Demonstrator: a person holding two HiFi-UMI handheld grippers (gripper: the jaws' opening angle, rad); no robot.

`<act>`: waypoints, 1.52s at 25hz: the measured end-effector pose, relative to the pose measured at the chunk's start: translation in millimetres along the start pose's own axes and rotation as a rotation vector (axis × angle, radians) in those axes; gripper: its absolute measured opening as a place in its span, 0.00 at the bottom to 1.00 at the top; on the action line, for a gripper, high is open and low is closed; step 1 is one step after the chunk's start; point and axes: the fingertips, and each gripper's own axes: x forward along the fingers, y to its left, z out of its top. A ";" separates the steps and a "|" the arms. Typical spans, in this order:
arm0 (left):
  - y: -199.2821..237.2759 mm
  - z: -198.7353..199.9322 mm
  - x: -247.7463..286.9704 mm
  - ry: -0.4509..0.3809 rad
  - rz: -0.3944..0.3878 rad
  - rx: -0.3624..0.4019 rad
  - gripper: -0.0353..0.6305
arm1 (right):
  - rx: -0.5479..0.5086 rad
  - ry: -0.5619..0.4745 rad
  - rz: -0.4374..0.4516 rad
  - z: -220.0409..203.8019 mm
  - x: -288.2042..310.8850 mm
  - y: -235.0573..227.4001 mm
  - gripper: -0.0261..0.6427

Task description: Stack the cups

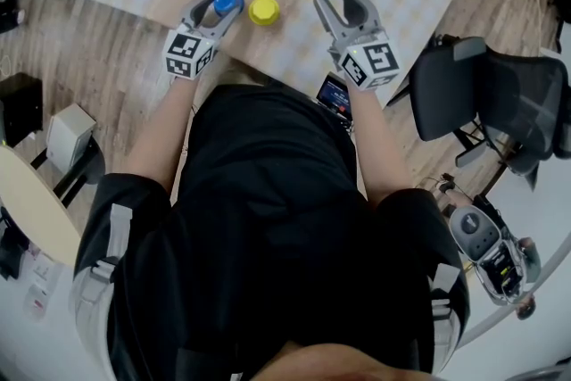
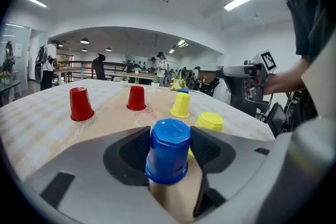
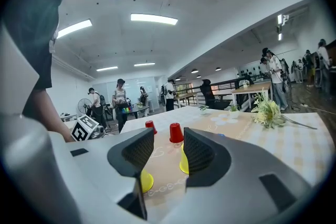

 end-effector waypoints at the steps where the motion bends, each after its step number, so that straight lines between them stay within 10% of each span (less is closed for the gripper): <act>1: -0.6 0.7 0.6 -0.003 0.000 0.000 0.41 | -0.001 0.001 -0.001 0.4 -1.2 -0.2 0.32; 38: 53.0 70.3 -43.5 -0.185 0.072 -0.003 0.43 | 0.027 0.145 -0.067 -53.4 67.6 -43.6 0.50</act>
